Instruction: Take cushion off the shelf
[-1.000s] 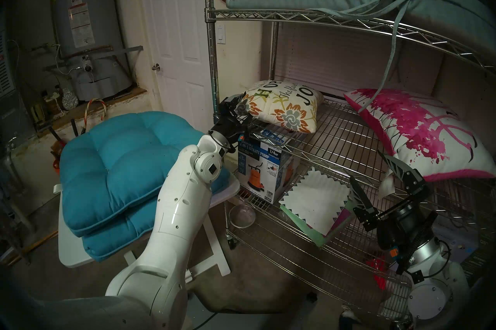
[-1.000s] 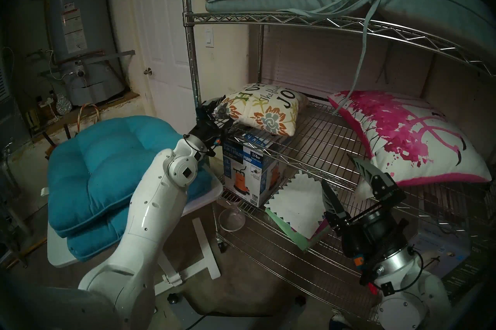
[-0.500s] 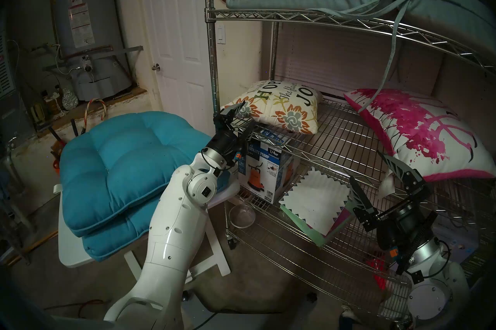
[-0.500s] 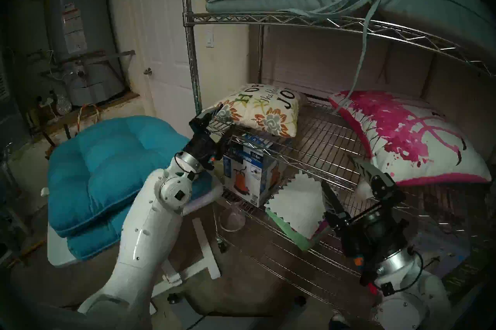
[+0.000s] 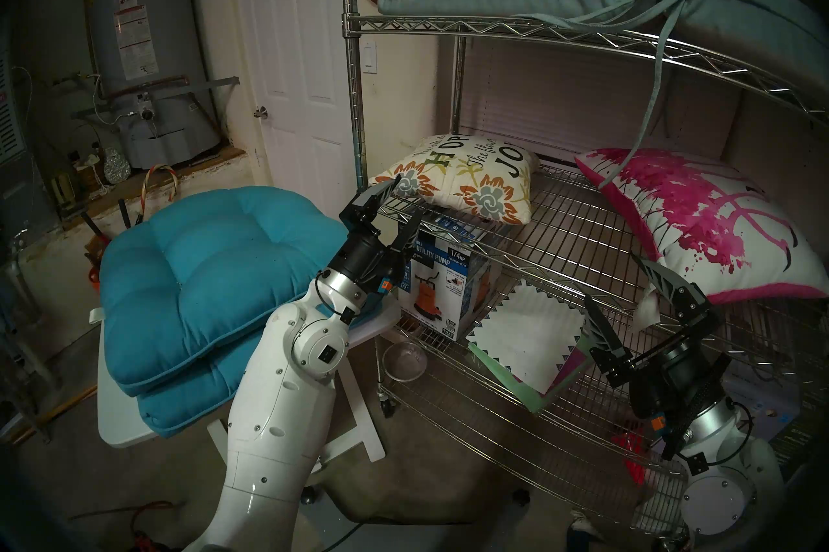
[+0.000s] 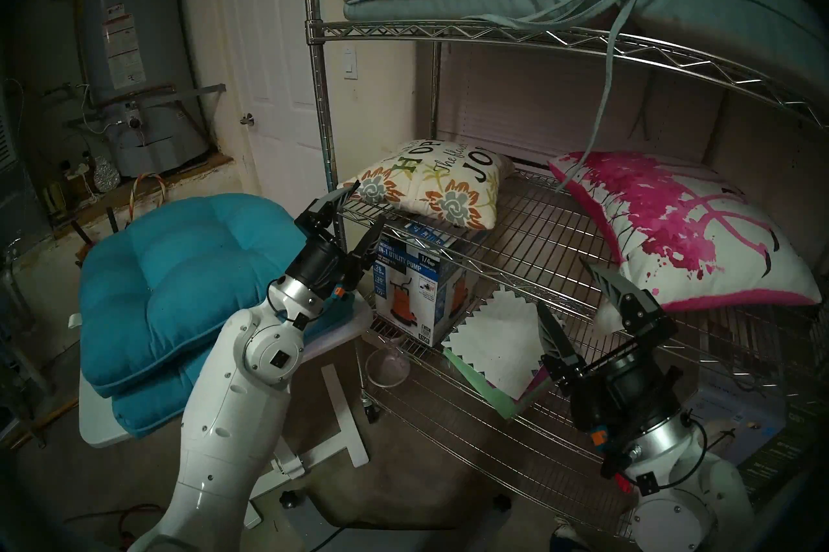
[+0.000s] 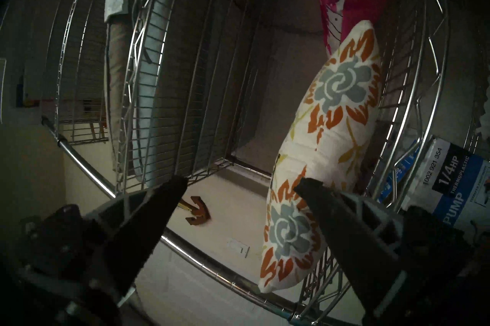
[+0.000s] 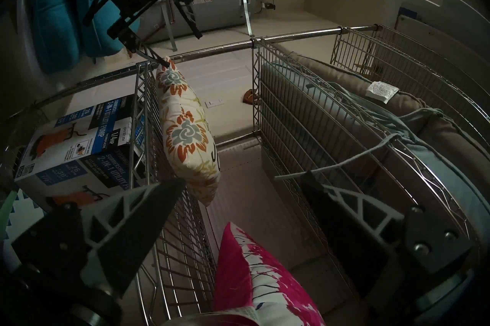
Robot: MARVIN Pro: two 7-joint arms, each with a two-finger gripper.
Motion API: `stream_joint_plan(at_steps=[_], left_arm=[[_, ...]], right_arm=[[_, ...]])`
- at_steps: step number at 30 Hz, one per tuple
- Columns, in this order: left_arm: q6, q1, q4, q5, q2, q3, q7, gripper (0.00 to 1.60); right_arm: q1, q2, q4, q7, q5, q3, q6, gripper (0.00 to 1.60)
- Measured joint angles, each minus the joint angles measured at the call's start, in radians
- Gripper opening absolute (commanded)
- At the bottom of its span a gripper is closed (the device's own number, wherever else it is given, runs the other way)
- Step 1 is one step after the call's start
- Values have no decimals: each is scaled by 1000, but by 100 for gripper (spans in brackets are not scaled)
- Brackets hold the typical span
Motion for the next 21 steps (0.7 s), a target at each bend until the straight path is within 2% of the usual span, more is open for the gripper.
stream_joint_plan(at_steps=[21], left_arm=[[-41,251,-267,-46,23,-44,17,160]], right_arm=[[1,-6,0,3,-2,0,-4,160]])
